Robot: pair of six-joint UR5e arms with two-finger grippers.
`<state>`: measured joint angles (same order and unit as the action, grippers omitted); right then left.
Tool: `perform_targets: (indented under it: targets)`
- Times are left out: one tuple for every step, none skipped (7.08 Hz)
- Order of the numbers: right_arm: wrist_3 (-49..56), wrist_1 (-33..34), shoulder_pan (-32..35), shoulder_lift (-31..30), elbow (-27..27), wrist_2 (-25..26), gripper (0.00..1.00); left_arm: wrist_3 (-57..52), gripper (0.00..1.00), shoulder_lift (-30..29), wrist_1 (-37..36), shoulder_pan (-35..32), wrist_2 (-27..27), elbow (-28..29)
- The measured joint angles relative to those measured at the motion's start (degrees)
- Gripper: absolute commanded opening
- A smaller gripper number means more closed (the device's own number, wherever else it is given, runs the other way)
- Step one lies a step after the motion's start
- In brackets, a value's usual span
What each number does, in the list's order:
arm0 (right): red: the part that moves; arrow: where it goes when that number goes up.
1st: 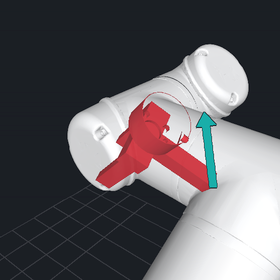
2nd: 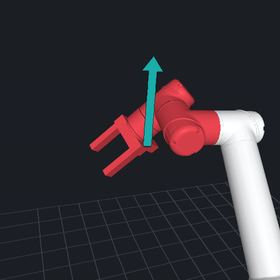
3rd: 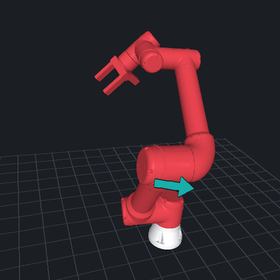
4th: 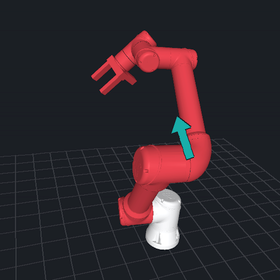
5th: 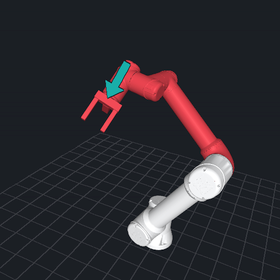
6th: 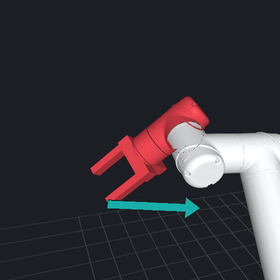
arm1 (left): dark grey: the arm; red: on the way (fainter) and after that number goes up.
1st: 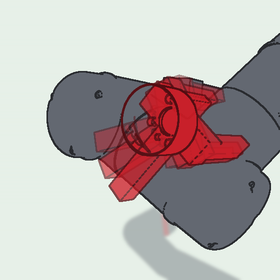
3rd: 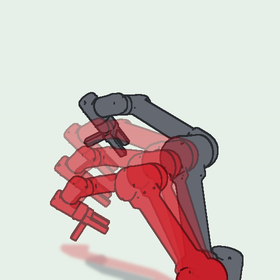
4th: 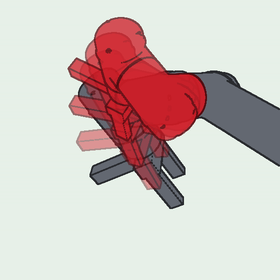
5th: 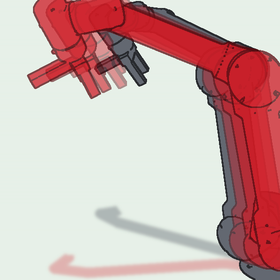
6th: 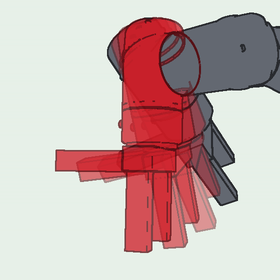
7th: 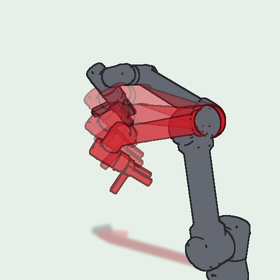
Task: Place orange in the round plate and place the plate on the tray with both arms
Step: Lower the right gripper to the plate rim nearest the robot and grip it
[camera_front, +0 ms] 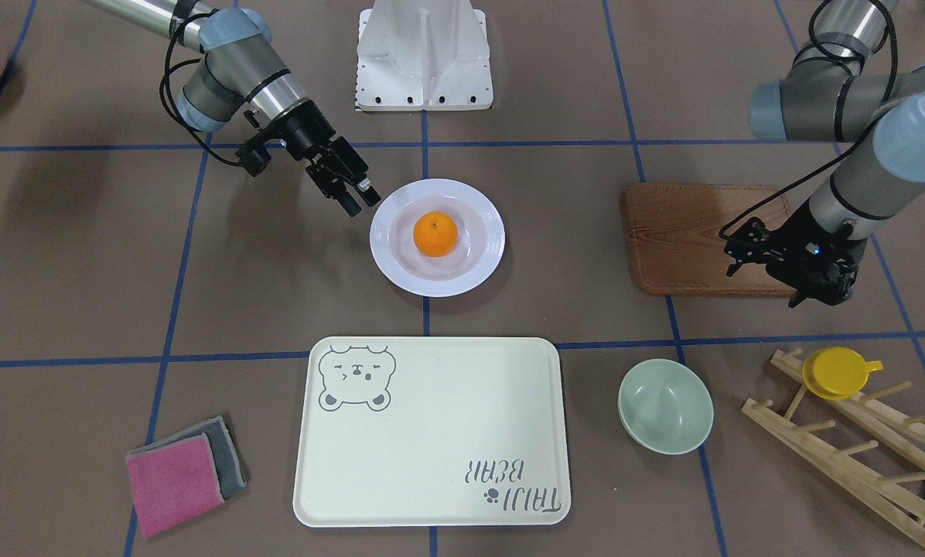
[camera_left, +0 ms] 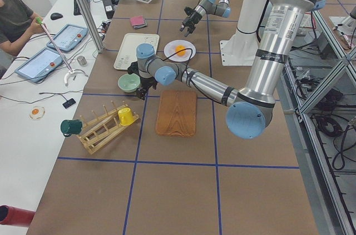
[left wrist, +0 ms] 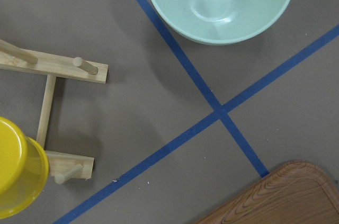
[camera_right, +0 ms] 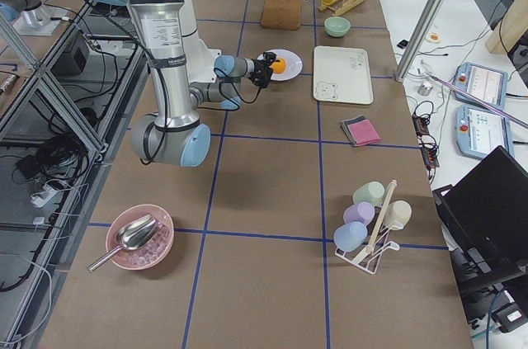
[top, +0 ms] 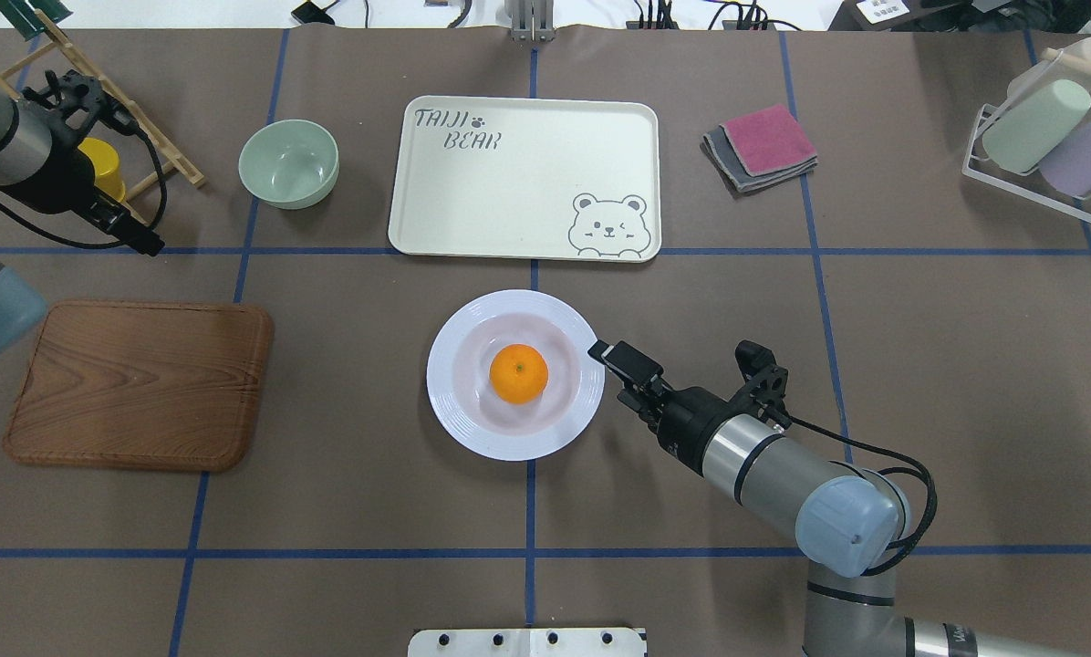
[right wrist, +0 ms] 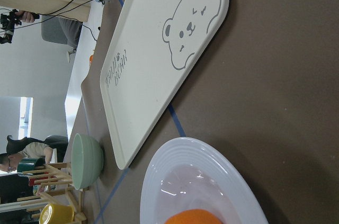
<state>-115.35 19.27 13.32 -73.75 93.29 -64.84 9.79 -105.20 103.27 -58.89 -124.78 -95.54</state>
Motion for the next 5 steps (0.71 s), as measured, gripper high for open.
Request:
perform_targets:
  targets:
    - [-0.7,0.1,-0.1,0.2,-0.4,0.0,0.93,0.1,1.00,0.0,0.0,0.0,0.0,0.0]
    - [-2.5,0.1,-0.1,0.2,-0.7,0.1,0.93,0.1,1.00,0.0,0.0,0.0,0.0,0.0]
    - [-4.7,0.0,-0.2,0.3,-1.0,0.3,0.93,0.1,1.00,0.0,0.0,0.0,0.0,0.0]
    - [-6.1,0.0,-0.2,0.3,-1.4,0.4,0.93,0.1,1.00,0.0,0.0,0.0,0.0,0.0]
    - [-7.4,0.0,-0.2,0.4,-1.6,1.0,0.93,0.2,1.00,0.0,0.0,0.0,0.0,0.0]
